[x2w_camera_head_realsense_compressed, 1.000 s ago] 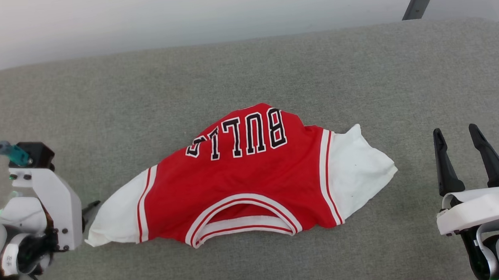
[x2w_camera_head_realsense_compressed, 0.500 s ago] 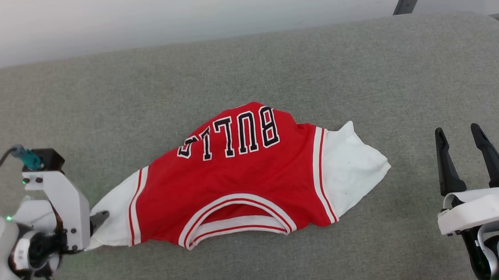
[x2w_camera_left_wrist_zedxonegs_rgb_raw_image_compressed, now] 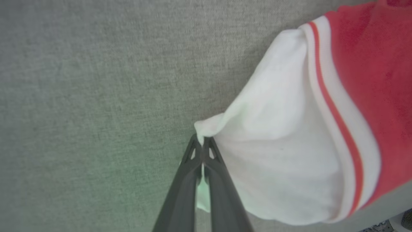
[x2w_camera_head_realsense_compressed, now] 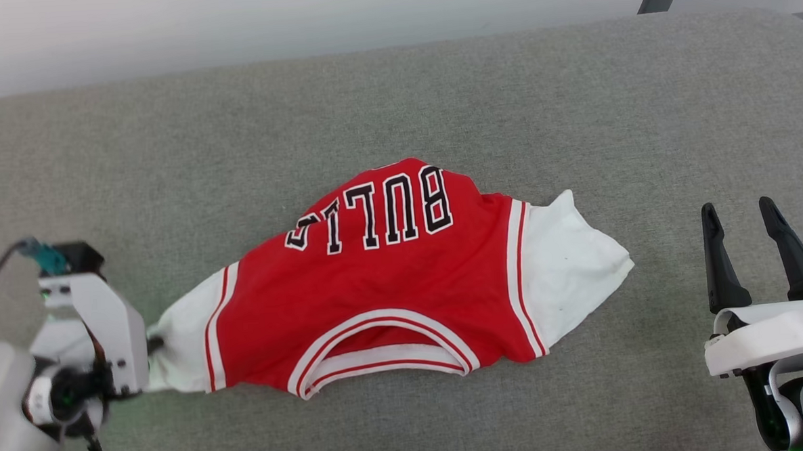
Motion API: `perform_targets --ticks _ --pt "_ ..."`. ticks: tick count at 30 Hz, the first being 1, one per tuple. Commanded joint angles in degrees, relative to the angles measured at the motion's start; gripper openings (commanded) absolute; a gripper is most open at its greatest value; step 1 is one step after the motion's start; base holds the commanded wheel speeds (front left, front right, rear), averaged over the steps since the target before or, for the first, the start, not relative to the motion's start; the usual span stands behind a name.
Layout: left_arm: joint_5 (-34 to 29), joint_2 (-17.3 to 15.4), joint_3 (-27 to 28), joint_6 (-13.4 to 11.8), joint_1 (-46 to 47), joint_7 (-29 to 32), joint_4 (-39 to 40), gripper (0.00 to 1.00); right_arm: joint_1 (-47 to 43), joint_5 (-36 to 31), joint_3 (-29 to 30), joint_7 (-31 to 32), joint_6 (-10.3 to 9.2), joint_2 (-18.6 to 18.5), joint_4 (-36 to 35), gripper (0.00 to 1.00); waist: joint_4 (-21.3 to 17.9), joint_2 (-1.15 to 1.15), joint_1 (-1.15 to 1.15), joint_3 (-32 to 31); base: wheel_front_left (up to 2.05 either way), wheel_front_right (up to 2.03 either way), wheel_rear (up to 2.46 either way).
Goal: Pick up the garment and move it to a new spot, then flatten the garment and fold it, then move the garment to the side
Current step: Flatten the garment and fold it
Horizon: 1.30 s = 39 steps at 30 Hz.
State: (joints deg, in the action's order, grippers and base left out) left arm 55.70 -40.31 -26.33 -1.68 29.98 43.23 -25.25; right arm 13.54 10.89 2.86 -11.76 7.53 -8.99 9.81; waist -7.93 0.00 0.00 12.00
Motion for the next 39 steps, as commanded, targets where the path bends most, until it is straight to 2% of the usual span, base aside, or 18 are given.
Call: perform_targets --ticks 1,6,10,18,24,25,26,27,33,39 --pt "-0.2 -0.1 0.3 0.6 1.2 -1.0 0.1 0.0 0.3 0.3 0.2 -0.2 -0.08 0.0 -0.1 1.0 0.1 0.0 0.0 0.0 0.0 0.0 0.0" --pt "-1.5 -0.8 0.3 1.8 3.8 -2.0 2.7 0.0 0.2 0.2 0.4 -0.3 -0.08 0.3 0.0 1.0 0.1 0.0 0.0 -0.1 0.0 0.0 0.0" --pt "-1.4 -0.4 -0.1 2.2 5.9 -0.7 8.8 0.0 -0.1 0.2 0.6 -0.4 -0.08 0.4 0.1 1.0 0.1 0.0 0.0 -0.3 0.0 0.0 0.0" --pt "2.4 2.7 -4.3 -0.5 3.1 7.6 25.5 0.0 -1.0 0.3 1.3 -0.7 -0.08 1.0 -0.2 1.0 -0.3 0.0 0.0 -0.1 0.0 0.0 0.0" --pt "1.2 2.3 -8.4 -1.7 -0.4 11.0 30.5 0.0 -0.2 0.5 1.3 -0.9 -0.08 1.4 0.0 1.0 -0.5 0.0 0.0 0.6 0.0 0.0 0.0" --pt "0.9 2.1 -8.7 -1.5 -0.8 10.9 30.3 0.07 -0.1 0.5 1.2 -0.9 -0.08 1.6 0.1 1.0 -0.5 0.0 0.0 0.7 0.0 0.0 0.0" --pt "0.3 1.9 -9.0 -1.3 -0.9 10.5 30.1 0.39 0.1 0.5 1.1 -1.0 -0.08 1.6 0.2 1.0 -0.6 0.0 0.0 0.7 0.0 0.0 0.0" --pt "-0.3 1.7 -9.0 -1.2 -1.0 10.0 29.6 1.0 0.2 0.5 1.1 -1.0 -0.08 1.7 0.3 1.0 -0.6 0.0 0.0 0.8 0.0 0.0 0.0" --pt "-0.1 0.7 -7.5 -1.1 0.0 8.8 28.7 1.0 -0.1 0.4 1.2 -1.3 -0.08 1.7 0.6 1.0 -0.5 0.0 0.0 0.3 0.0 0.0 0.0" --pt "0.6 -1.4 -5.2 -2.6 0.3 8.9 29.8 1.0 -1.0 0.4 1.2 -1.4 -0.08 1.7 0.6 1.0 -0.3 0.0 0.0 -0.4 0.0 0.0 0.0"
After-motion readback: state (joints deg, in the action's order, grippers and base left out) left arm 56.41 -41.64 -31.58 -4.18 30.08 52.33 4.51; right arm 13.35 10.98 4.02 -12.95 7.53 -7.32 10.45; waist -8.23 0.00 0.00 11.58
